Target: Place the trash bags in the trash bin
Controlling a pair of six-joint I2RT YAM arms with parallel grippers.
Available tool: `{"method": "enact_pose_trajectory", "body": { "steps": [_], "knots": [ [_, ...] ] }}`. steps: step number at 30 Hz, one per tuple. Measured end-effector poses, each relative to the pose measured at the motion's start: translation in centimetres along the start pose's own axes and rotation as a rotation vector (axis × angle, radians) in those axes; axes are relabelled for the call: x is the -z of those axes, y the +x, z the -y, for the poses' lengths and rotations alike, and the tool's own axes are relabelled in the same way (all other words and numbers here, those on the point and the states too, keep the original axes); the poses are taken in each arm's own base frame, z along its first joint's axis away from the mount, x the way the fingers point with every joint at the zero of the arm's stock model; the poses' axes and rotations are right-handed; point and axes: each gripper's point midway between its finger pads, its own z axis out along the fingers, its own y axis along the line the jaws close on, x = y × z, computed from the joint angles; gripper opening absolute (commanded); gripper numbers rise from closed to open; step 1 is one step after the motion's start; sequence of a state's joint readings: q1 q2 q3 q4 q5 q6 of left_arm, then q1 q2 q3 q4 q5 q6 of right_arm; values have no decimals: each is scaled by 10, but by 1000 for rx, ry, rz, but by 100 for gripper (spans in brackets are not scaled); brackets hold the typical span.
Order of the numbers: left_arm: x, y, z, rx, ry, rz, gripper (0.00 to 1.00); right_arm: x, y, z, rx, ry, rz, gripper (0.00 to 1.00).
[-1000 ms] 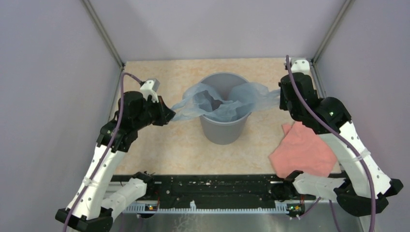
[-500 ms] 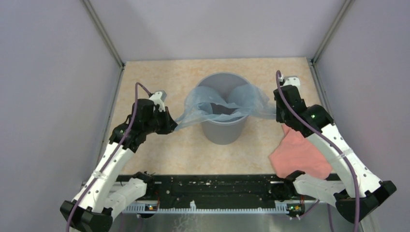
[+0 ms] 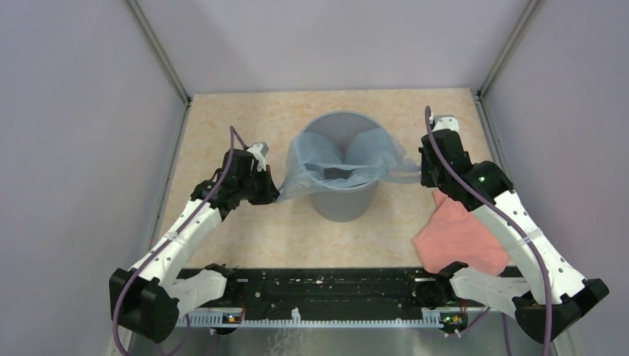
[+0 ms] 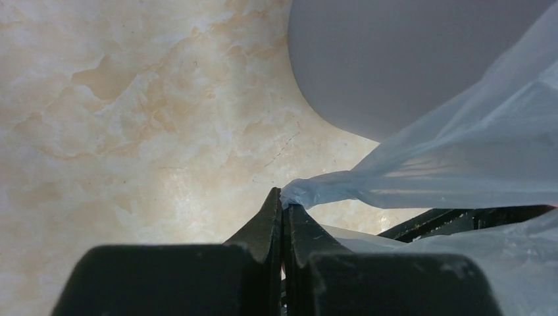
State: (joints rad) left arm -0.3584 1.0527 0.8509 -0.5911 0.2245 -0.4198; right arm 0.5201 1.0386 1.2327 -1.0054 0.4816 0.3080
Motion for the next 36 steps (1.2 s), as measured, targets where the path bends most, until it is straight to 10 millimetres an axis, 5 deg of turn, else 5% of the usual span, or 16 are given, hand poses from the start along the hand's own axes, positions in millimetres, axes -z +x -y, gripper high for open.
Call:
{"method": "enact_pose_trajectory", "body": {
  "steps": [5,11,14,21,25,31,36],
  "knots": [
    [-11,1,-3,6,-7,-22,0,0,2,0,-9,-9,13,5],
    [-15,-2,-5,4,-23,-26,0,-25,31,18,-29,69,-60,4],
    [-13,-13,-2,-8,-27,-4,0,-30,29,20,-39,82,-60,7],
    [-13,-29,1,-20,-30,18,0,-40,21,9,-48,49,-71,62],
    [-7,-44,9,-28,-15,54,0,-29,7,7,-58,15,-20,73],
    [0,-62,18,-44,5,103,0,6,-31,0,-73,-90,137,73],
    [0,-64,19,-47,7,110,0,38,-62,-46,37,-281,260,71]
  ]
}}
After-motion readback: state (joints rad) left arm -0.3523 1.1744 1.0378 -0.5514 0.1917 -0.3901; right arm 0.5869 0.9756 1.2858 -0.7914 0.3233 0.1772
